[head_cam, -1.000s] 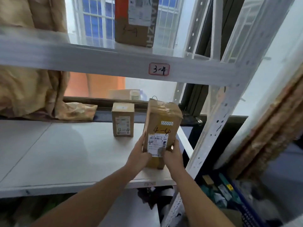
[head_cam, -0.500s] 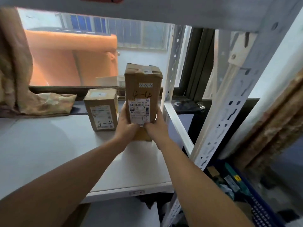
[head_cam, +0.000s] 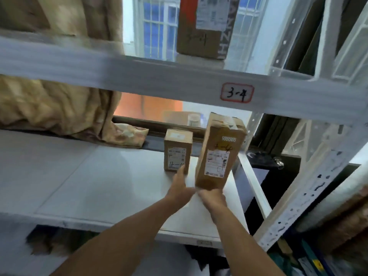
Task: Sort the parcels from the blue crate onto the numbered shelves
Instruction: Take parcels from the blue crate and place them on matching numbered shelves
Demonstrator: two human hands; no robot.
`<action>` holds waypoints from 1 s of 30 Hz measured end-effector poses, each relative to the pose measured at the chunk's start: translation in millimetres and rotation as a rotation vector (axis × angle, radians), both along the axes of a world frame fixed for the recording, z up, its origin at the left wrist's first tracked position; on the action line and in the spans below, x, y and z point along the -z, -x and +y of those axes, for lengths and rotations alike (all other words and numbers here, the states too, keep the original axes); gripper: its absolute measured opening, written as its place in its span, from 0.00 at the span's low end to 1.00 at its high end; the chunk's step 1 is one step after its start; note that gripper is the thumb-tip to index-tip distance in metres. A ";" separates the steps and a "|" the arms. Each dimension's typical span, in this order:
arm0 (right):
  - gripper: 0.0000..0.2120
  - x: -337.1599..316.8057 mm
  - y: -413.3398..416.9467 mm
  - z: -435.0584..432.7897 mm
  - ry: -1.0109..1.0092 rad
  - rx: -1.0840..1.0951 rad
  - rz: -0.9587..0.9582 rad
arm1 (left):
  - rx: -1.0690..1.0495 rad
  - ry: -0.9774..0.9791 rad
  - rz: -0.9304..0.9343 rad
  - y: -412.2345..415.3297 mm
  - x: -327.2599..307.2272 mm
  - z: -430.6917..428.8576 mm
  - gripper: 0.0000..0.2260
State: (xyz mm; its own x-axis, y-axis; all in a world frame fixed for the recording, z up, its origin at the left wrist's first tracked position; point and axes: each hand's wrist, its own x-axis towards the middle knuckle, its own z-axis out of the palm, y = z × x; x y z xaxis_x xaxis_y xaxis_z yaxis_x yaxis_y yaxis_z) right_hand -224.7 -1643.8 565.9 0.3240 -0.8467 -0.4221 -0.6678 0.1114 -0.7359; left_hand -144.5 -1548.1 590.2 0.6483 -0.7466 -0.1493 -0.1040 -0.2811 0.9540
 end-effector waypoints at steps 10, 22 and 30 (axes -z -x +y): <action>0.14 -121.0 -107.7 312.4 0.210 -0.643 0.149 | -0.269 -0.371 -0.313 -96.6 -76.9 372.7 0.30; 0.13 -237.4 -180.8 901.5 0.578 -1.572 -0.080 | -0.843 -0.741 -0.456 -43.6 -185.7 1003.4 0.14; 0.24 -237.3 -157.4 1187.1 0.795 -2.021 -0.151 | -1.227 -0.916 -0.380 53.2 -184.1 1262.1 0.18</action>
State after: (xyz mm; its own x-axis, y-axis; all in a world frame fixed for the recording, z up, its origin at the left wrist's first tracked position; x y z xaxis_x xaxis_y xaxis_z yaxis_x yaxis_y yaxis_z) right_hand -67.3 -456.8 803.2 0.7445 0.6517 -0.1447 0.5934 -0.7453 -0.3039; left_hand -197.7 -286.0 774.3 0.8697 0.4889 0.0686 0.4271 -0.8148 0.3920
